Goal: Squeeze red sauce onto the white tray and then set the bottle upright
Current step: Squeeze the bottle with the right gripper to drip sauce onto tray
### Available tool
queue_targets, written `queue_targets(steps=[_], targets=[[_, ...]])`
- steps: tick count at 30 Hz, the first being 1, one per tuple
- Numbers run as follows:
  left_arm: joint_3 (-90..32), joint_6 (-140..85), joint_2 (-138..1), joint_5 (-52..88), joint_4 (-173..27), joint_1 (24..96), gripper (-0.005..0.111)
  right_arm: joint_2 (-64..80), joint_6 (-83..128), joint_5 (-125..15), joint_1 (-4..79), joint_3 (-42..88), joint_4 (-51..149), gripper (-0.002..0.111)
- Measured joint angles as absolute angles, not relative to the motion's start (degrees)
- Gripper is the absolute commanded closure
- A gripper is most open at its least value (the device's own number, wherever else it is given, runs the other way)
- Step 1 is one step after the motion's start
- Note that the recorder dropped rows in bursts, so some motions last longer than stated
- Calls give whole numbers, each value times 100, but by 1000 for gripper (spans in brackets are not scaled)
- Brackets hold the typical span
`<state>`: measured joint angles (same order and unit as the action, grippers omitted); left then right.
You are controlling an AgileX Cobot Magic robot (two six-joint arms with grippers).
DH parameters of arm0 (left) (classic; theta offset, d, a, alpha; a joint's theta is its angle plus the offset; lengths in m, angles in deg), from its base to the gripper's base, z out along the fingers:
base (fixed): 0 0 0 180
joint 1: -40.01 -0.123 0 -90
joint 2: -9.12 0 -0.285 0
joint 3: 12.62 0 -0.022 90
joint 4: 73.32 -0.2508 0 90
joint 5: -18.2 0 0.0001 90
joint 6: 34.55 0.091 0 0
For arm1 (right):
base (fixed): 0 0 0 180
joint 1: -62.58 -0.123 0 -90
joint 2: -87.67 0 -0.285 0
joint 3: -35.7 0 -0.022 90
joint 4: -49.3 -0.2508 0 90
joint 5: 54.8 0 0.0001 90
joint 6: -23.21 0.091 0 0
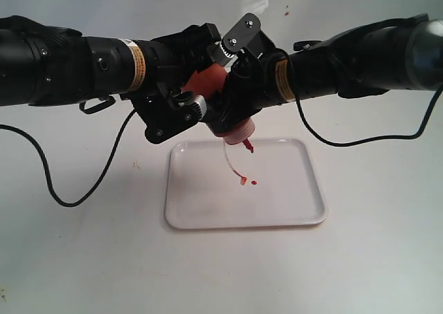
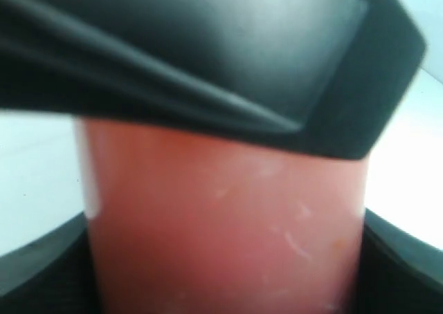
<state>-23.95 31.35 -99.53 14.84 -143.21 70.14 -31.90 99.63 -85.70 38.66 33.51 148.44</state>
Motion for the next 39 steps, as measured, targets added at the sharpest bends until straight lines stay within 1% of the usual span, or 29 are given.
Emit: queue_targets(steps=[10, 11, 13, 14, 15, 18, 20, 26, 28, 29, 31, 32, 34, 35, 39], targets=[[-2395, 3135, -9953, 1484, -14321, 7014, 107, -3190, 9973, -8570, 3866, 3351, 14843, 107], [-2395, 3135, -9953, 1484, -14321, 7014, 107, -3190, 9973, -8570, 3866, 3351, 14843, 104], [-2395, 3139, -9953, 1484, -14321, 7014, 107, -3190, 9973, -8570, 3866, 3351, 14815, 95], [-2395, 3139, -9953, 1484, -14321, 7014, 107, -3190, 9963, -8570, 3866, 3351, 14812, 86], [-2395, 3139, -9953, 1495, -14321, 7014, 107, -3190, 9963, -8570, 3866, 3351, 14802, 74], [-2395, 3139, -9953, 1495, -14321, 7014, 107, -3190, 9963, -8579, 3866, 3351, 14788, 25], [-2395, 3139, -9953, 1495, -14321, 7014, 107, -3190, 9963, -8582, 3866, 3351, 14773, 3], [-2395, 3139, -9930, 1484, -14310, 7014, 107, -3190, 9963, -8641, 3866, 3351, 14716, 4], [-2395, 3139, -9929, 1484, -14310, 7014, 107, -3190, 9963, -8667, 3866, 3351, 14674, 8], [-2395, 3139, -9929, 1484, -14310, 7014, 107, -3190, 9963, -8668, 3866, 3351, 14678, 15], [-2395, 3139, -9929, 1484, -14310, 7014, 107, -3190, 9963, -8676, 3866, 3351, 14664, 36], [-2395, 3139, -9929, 1484, -14310, 7014, 107, -3190, 9963, -8676, 3866, 3351, 14664, 53], [-2395, 3139, -9929, 1484, -14310, 7014, 107, -3190, 9963, -8641, 3866, 3351, 14664, 92], [-2395, 3139, -9922, 1484, -14310, 7014, 107, -3190, 9963, -8644, 3866, 3351, 14664, 108], [-2395, 3139, -9922, 1484, -14310, 7014, 107, -3190, 9978, -8654, 3866, 3351, 14698, 108]])
